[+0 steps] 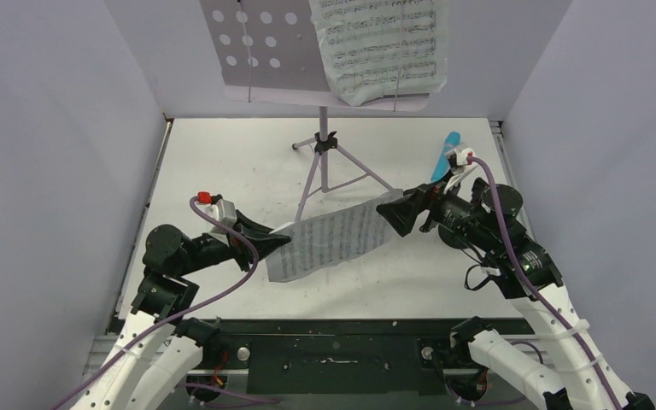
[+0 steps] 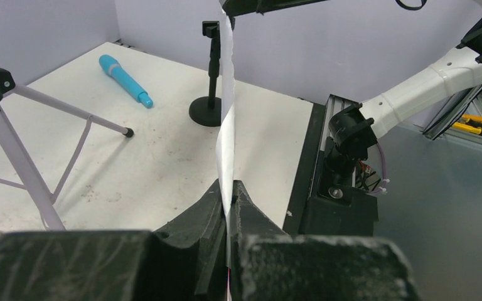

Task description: Set up the instrument practice props

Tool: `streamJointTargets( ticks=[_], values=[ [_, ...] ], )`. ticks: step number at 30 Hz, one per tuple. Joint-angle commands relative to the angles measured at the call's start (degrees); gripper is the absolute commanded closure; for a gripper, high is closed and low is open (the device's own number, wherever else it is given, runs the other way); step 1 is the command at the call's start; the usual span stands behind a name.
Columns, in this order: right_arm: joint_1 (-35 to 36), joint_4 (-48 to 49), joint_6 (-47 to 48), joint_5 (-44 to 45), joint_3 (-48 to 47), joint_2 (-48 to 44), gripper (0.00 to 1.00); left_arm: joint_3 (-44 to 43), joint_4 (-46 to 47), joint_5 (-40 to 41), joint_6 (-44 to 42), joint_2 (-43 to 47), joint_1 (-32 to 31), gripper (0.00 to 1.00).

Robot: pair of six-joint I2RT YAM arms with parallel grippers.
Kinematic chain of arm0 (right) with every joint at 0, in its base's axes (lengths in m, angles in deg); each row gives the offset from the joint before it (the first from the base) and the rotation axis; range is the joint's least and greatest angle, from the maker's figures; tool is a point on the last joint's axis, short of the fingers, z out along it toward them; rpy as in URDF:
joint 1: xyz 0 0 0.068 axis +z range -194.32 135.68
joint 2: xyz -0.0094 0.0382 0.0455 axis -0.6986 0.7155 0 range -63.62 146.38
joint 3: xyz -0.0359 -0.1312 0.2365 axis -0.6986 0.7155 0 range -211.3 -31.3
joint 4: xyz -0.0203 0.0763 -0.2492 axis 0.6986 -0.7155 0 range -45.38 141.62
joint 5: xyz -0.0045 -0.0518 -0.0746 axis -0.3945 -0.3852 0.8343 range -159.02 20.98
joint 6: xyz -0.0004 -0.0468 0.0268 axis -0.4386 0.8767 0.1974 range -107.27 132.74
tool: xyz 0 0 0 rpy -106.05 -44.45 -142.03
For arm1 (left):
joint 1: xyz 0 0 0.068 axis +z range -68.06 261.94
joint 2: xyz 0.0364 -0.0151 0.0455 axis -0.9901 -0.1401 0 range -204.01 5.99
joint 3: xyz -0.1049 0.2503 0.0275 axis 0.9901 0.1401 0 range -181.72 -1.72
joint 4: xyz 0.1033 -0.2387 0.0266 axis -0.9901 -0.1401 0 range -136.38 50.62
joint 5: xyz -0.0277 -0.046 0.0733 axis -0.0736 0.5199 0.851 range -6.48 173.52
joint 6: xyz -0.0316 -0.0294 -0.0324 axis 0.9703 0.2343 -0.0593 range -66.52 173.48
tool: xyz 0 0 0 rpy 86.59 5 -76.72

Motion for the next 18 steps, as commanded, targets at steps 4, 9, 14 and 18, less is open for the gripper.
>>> streamJointTargets(
  ticks=[4, 9, 14, 18],
  values=[
    [0.27, 0.97, 2.34, -2.32, -6.42, 0.69, 0.07, -1.82, 0.76, -0.46, -3.55, 0.32, -0.16, 1.00],
    [0.28, 0.94, 2.64, -3.79, -7.08, 1.28, 0.06, -1.55, 0.44, -0.71, -4.01, 0.24, -0.16, 1.00],
    [0.25, 0.47, 3.35, -4.93, -7.22, 2.14, 0.05, -1.47, -0.51, -1.05, -4.80, 0.07, -0.16, 1.00],
    [0.30, 0.14, 3.84, -6.33, -6.87, 2.82, 0.05, -1.59, -0.97, -1.33, -4.73, 0.01, -0.16, 1.00]
  ],
)
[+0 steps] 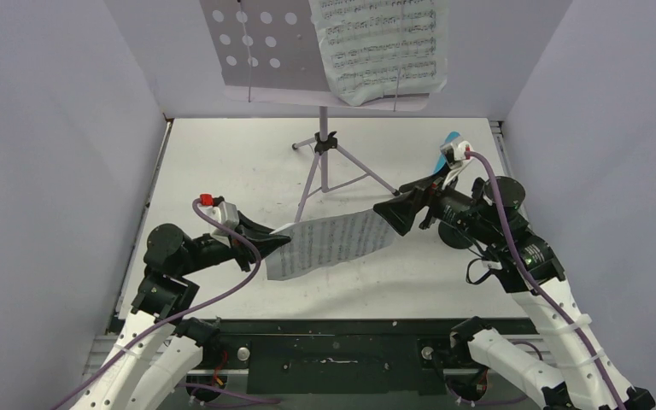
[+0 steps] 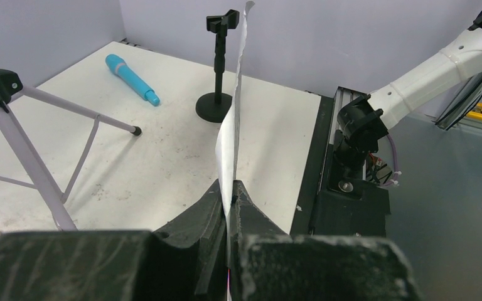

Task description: Set up the instrument practice props

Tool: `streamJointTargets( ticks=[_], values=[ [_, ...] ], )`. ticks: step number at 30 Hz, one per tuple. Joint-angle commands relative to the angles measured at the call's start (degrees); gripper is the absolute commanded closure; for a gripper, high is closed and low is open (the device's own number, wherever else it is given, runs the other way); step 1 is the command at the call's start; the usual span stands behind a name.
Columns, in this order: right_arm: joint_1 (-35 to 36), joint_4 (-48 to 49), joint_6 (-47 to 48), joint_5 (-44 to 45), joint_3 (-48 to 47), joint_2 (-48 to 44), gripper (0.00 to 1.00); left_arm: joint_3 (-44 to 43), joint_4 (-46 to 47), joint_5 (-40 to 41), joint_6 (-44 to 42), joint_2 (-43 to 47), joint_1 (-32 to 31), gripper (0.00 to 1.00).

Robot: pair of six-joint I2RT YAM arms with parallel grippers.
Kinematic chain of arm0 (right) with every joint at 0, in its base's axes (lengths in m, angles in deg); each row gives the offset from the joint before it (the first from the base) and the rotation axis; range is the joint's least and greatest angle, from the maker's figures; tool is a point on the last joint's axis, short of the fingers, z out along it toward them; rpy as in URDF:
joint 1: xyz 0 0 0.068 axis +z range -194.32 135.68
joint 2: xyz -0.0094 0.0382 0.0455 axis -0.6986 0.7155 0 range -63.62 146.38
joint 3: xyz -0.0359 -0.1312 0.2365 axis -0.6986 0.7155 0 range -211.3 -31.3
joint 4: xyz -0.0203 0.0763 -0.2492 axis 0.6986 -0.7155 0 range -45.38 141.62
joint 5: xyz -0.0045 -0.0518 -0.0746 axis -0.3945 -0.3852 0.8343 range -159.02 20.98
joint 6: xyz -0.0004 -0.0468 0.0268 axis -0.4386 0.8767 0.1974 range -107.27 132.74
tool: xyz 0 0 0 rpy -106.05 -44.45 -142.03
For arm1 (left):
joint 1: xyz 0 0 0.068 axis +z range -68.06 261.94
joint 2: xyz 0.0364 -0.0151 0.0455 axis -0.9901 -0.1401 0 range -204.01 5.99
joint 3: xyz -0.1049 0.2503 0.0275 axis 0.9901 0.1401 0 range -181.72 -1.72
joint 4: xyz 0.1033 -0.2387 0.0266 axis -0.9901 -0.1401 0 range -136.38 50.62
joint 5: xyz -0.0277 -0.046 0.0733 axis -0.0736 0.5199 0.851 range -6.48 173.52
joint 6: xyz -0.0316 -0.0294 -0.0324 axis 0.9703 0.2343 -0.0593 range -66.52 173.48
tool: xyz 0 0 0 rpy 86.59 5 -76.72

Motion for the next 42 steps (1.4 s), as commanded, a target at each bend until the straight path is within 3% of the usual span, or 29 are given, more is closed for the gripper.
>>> streamJointTargets(
  ticks=[1, 19, 42],
  values=[
    [0.28, 0.85, 1.40, -2.29, -1.65, 0.87, 0.05, -1.51, 0.13, -1.11, -1.13, 0.01, -0.17, 1.00],
    [2.27, -3.33, 7.82, -6.80, -3.86, 6.66, 0.05, 1.06, -1.16, -2.30, -1.06, -2.23, -0.18, 1.00],
    [15.03, -3.90, 11.01, -6.49, -3.34, 16.47, 0.11, 3.10, -0.69, -8.80, 1.25, -6.54, -0.25, 1.00]
  ],
)
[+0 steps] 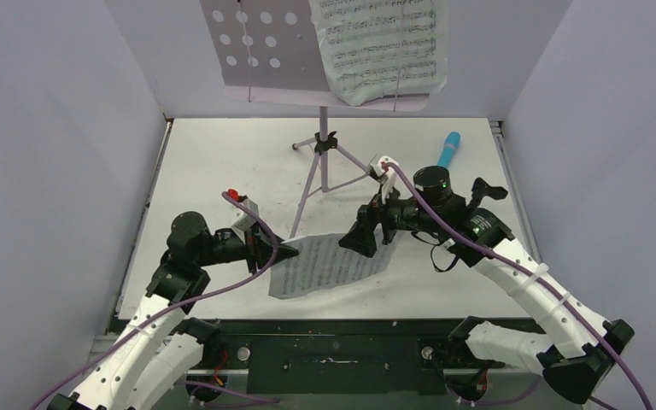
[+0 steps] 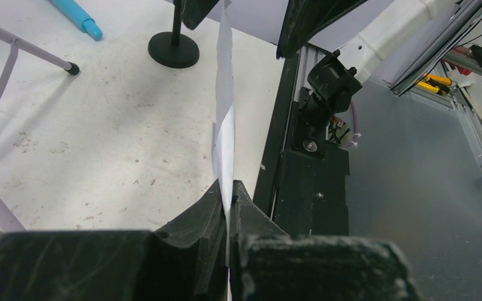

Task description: Set up the instrument practice props

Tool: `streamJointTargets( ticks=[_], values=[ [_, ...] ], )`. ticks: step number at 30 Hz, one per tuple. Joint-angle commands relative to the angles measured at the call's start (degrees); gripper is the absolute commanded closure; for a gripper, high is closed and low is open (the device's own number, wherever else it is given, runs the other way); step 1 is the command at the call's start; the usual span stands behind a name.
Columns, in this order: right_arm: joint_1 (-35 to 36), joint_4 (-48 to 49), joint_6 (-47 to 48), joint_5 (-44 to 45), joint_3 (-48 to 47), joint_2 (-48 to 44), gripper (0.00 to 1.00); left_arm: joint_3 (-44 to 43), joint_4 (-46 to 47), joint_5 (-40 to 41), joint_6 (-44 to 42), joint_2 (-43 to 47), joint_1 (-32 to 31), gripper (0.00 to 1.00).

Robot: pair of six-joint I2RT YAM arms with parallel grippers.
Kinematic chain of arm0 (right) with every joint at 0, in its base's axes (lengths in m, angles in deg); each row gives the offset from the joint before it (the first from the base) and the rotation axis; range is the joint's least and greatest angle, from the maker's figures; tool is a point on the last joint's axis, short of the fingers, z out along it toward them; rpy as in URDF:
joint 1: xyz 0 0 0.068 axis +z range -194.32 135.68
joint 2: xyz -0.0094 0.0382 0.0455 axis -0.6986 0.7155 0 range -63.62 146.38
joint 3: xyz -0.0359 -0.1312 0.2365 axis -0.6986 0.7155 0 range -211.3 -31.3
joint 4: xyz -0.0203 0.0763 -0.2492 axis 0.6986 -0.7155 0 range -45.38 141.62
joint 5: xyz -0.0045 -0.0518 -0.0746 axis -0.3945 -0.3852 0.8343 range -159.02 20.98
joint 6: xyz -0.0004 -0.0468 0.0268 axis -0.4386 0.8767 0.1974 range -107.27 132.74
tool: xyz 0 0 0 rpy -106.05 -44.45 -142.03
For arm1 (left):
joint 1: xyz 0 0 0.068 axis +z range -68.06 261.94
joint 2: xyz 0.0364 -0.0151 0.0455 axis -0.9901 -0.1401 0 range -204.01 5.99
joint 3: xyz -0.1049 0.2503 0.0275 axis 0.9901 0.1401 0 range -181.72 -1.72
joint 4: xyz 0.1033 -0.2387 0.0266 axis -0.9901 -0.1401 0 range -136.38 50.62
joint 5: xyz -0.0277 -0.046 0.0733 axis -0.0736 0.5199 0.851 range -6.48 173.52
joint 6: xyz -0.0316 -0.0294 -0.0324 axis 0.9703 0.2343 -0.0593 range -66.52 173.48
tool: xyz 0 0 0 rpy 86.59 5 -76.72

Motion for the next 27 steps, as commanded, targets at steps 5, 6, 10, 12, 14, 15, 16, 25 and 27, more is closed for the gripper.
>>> streamJointTargets(
  ticks=[5, 6, 10, 12, 14, 15, 16, 25, 27],
  values=[
    [8.21, 1.87, 1.80, 1.65, -2.38, 5.94, 0.15, 0.35, 2.34, -2.60, 1.78, -0.69, -0.39, 1.00],
    [9.13, 1.58, 2.06, 2.05, -2.67, 6.62, 0.17, 0.46, 2.52, -2.69, 1.98, -0.72, -0.44, 1.00],
    [11.87, 0.84, 2.86, 3.53, -3.20, 8.77, 0.23, 0.82, 2.84, -2.82, 2.50, -0.57, -0.64, 1.00],
    [12.59, 0.86, 3.05, 3.89, -3.02, 9.52, 0.29, 0.92, 2.98, -2.79, 2.45, -0.48, -0.75, 1.00],
    [13.23, 1.00, 3.11, 3.80, -2.94, 10.23, 0.34, 0.93, 3.07, -2.78, 2.56, -0.57, -0.79, 1.00],
    [13.51, 1.19, 3.13, 3.77, -2.93, 10.59, 0.37, 0.93, 3.11, -2.82, 2.71, -0.54, -0.78, 1.00],
    [13.77, 1.36, 3.07, 3.91, -2.93, 10.79, 0.42, 0.85, 3.11, -2.79, 2.70, -0.45, -0.77, 1.00],
    [14.16, 1.88, 2.33, 6.57, -2.31, 10.60, 0.89, 0.75, 2.66, -1.06, 1.30, 0.14, -0.79, 0.89],
    [14.13, 1.98, 2.35, 7.13, -2.15, 10.39, 0.94, 0.71, 2.22, 0.01, 0.34, 0.41, -0.77, 0.75]
  ],
)
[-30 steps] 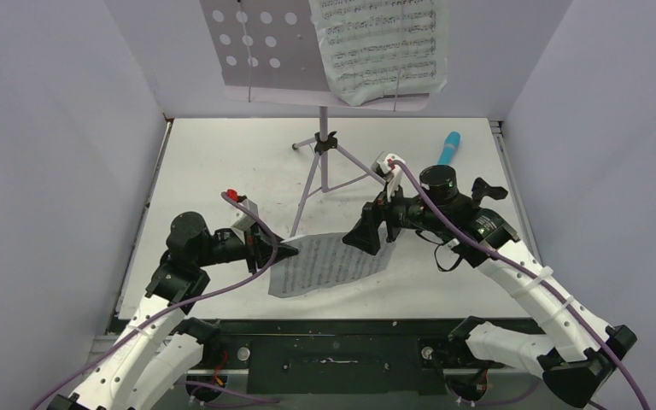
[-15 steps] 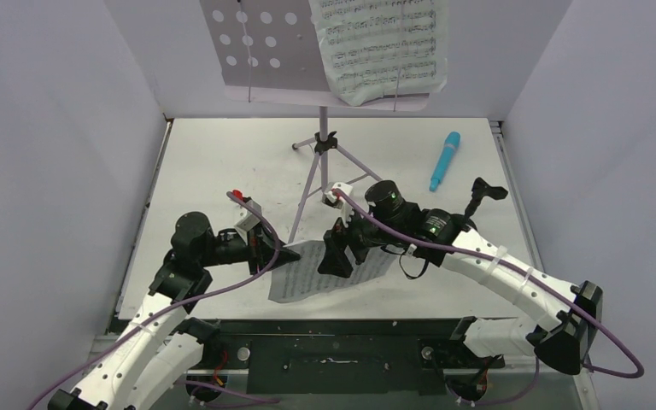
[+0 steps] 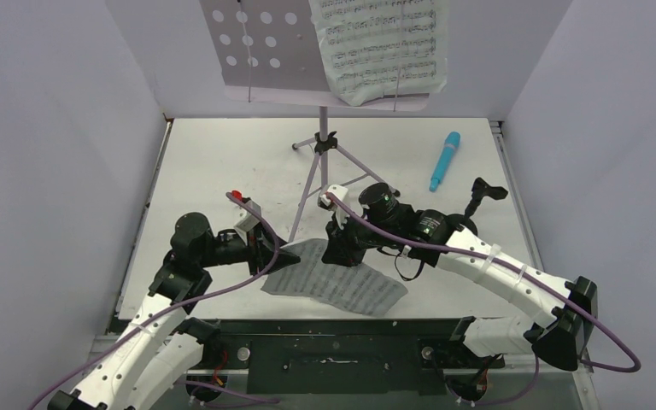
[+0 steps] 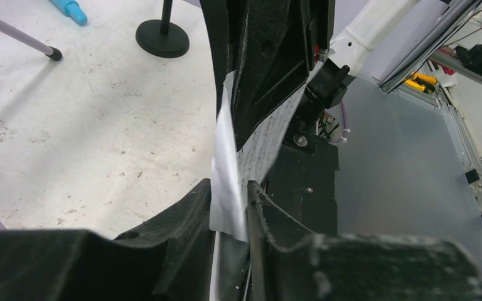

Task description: Set up the instrument practice props

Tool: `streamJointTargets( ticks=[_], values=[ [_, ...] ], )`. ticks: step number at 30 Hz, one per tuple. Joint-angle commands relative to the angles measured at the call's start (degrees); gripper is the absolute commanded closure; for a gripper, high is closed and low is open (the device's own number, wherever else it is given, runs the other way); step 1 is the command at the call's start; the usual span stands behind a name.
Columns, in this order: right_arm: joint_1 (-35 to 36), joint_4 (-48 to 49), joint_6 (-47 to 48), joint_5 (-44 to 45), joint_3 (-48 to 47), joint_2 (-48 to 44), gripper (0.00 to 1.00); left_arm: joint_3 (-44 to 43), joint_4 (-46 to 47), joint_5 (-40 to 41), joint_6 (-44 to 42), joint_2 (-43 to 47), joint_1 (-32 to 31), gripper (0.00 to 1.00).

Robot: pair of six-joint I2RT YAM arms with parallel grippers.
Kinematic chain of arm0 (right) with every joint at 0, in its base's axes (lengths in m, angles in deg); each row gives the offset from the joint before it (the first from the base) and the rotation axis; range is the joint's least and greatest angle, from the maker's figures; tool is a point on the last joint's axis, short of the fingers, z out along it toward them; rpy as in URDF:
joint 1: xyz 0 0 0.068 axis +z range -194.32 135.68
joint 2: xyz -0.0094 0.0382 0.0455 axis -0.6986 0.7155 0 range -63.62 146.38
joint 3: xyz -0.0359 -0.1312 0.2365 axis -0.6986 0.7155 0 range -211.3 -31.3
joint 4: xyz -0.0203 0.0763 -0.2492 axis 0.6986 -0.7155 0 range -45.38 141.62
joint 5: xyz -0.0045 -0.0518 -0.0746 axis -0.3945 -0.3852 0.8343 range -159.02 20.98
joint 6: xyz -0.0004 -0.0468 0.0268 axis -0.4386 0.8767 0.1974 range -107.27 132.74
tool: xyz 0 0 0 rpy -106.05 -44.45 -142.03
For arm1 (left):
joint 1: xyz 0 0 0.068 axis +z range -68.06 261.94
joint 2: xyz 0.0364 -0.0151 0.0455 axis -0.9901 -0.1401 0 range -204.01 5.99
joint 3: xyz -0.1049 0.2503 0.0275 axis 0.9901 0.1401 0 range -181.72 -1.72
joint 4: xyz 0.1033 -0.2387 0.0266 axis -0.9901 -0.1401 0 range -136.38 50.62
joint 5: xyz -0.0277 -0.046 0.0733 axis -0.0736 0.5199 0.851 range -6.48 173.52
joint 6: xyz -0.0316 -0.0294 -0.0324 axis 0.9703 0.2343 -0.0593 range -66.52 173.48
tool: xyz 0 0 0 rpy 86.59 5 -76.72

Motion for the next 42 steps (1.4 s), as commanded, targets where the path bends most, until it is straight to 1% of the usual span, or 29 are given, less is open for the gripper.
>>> streamJointTargets(
  ticks=[1, 3, 4, 5, 6, 7, 8, 10, 14, 17, 18, 19, 21, 23, 27, 33, 36, 39, 42],
  values=[
    [0.51, 2.39, -0.07, 2.19, -1.76, -0.64, 0.95, -0.80, 1.62, 2.05, -2.19, 1.08, -0.29, 0.66],
    [0.47, 2.76, -0.47, 2.80, -1.32, -0.77, 0.95, -1.56, -0.33, 4.30, -4.38, 1.39, -0.35, 0.43],
    [0.40, 3.08, -0.88, 3.14, -1.04, -0.85, 0.95, -2.22, -3.32, 6.24, -6.01, 1.56, -0.30, 0.34],
    [0.38, 3.28, -1.43, 3.72, -0.83, -0.92, 0.95, -3.05, -5.67, 8.58, -7.59, 1.74, -0.36, 0.26],
    [0.31, 3.62, -1.97, 4.43, -0.48, -1.04, 0.95, -3.82, -7.94, 12.94, -9.07, 1.98, -0.34, 0.20],
    [-0.02, 4.24, -2.68, 4.99, 0.00, -1.30, 0.95, -4.51, -9.90, 15.32, -10.30, 2.32, -0.30, 0.16],
    [-0.46, 4.91, -3.49, 5.33, 0.79, -1.68, 0.95, -5.18, -11.77, 20.91, -11.06, 2.66, -0.29, 0.12],
    [-2.55, 6.70, -5.50, 4.86, 2.61, -2.42, 0.95, -6.54, -14.98, 29.41, -11.87, 3.37, -0.30, 0.08],
    [-10.37, 11.70, -10.14, -1.37, 7.51, -4.65, 0.95, -8.06, -19.73, 43.02, -11.39, 5.06, -0.26, 0.03],
    [-16.29, 15.13, -13.15, -3.97, 11.20, -7.23, 0.95, -7.49, -21.07, 50.01, -8.21, 6.19, -0.13, 0.03],
    [-17.81, 15.98, -13.90, -4.26, 11.84, -8.15, 0.95, -6.95, -21.27, 51.38, -6.87, 6.41, -0.12, 0.00],
    [-19.16, 16.90, -14.81, -4.71, 12.46, -8.99, 0.95, -6.08, -21.09, 52.11, -5.09, 6.57, -0.05, 0.02],
    [-21.81, 19.34, -17.45, -5.19, 13.48, -10.93, 0.95, -4.23, -19.89, 51.79, -1.54, 6.63, -0.03, 0.03],
    [-23.85, 23.04, -20.74, -5.91, 14.50, -13.10, 0.95, -1.71, -17.35, 49.29, 1.78, 6.63, 0.06, 0.03],
    [-25.11, 34.11, -28.60, -6.75, 16.42, -17.55, 0.95, 3.98, -7.35, 41.61, 10.89, 7.04, 0.30, 0.03],
    [-25.14, 48.56, -37.82, -7.29, 19.82, -21.03, 0.95, 13.26, 21.84, 27.97, 23.76, 6.97, 0.48, 0.00],
    [-25.14, 52.85, -40.43, -8.37, 20.20, -20.72, 0.95, 15.68, 35.06, 23.94, 28.48, 5.73, 0.56, 0.07],
    [-25.09, 57.11, -42.64, -10.21, 20.10, -19.97, 0.95, 15.51, 45.01, 18.68, 31.77, 2.87, 0.52, 0.12],
    [-24.94, 60.34, -43.66, -11.07, 19.96, -19.61, 0.95, 13.76, 52.98, 13.42, 35.26, -1.63, 0.50, 0.20]
  ],
)
